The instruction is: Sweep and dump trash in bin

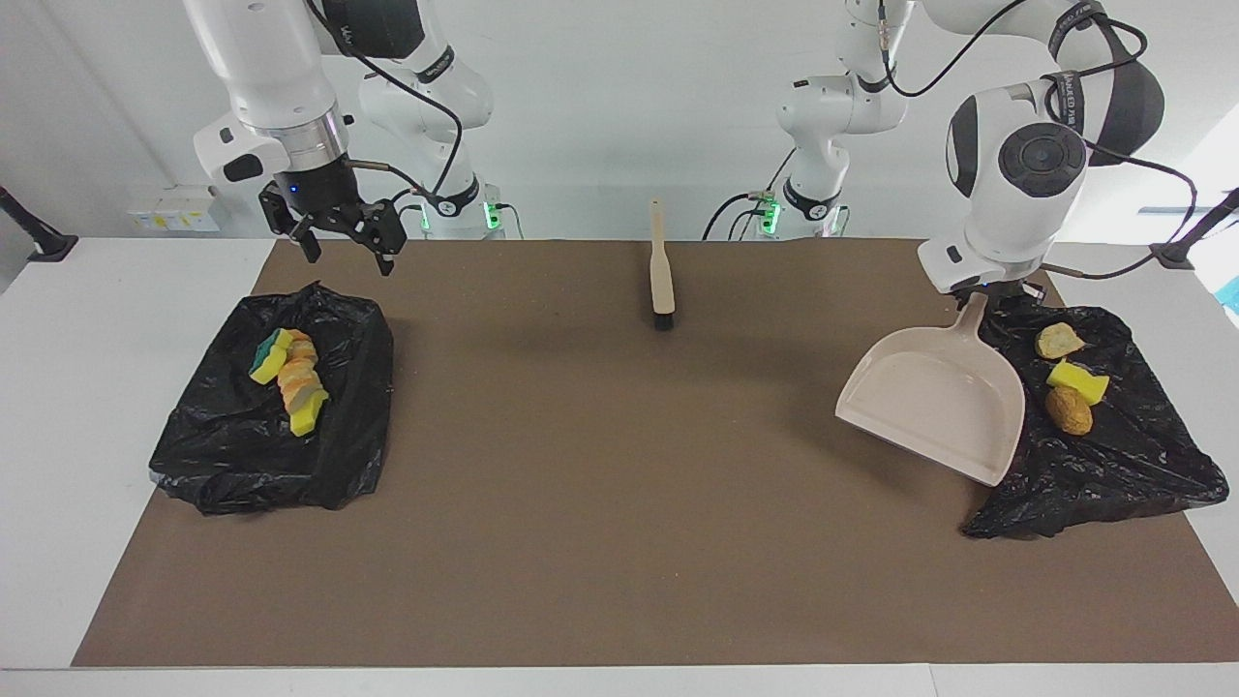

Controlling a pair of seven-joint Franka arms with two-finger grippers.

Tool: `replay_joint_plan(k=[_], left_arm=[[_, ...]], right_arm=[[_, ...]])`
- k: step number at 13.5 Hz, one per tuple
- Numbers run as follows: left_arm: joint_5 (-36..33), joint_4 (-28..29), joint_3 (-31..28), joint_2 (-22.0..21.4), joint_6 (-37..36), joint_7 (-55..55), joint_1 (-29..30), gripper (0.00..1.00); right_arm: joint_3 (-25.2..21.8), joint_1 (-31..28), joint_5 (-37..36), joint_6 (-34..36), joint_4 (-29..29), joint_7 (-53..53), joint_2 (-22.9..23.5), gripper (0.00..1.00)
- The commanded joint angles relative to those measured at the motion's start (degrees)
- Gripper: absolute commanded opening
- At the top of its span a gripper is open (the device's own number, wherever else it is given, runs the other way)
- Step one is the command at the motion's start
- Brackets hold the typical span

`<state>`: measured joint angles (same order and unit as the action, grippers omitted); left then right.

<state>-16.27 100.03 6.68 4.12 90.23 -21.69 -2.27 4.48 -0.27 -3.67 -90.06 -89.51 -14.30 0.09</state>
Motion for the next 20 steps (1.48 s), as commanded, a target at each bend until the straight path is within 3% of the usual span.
replay_joint_plan(k=[1,8,14,20], left_arm=[[5.5,1.0,-0.9,-1.8,1.7,13.8,-4.8,0.0],[14.8,0.8,-0.9,-0.3,12.0,42.5,-18.5,0.0],[15.0,1.3,-0.9,9.7,23.2,53.5,-28.5,0.0],[15.3,2.0,-0.9,17.1,34.3,61.9,-32.4,0.0]], right_arm=[[-3.8,3.2,-0.1,1.6,1.9,2.3,0.9,1.0],[-4.4,2.6,2.0,1.6,1.0,1.7,0.4,1.0],[-4.0,2.6,3.8,3.6,1.7,2.4,0.3,1.0],[-3.8,3.3,3.7,4.1,2.7,5.5,0.4,1.0]])
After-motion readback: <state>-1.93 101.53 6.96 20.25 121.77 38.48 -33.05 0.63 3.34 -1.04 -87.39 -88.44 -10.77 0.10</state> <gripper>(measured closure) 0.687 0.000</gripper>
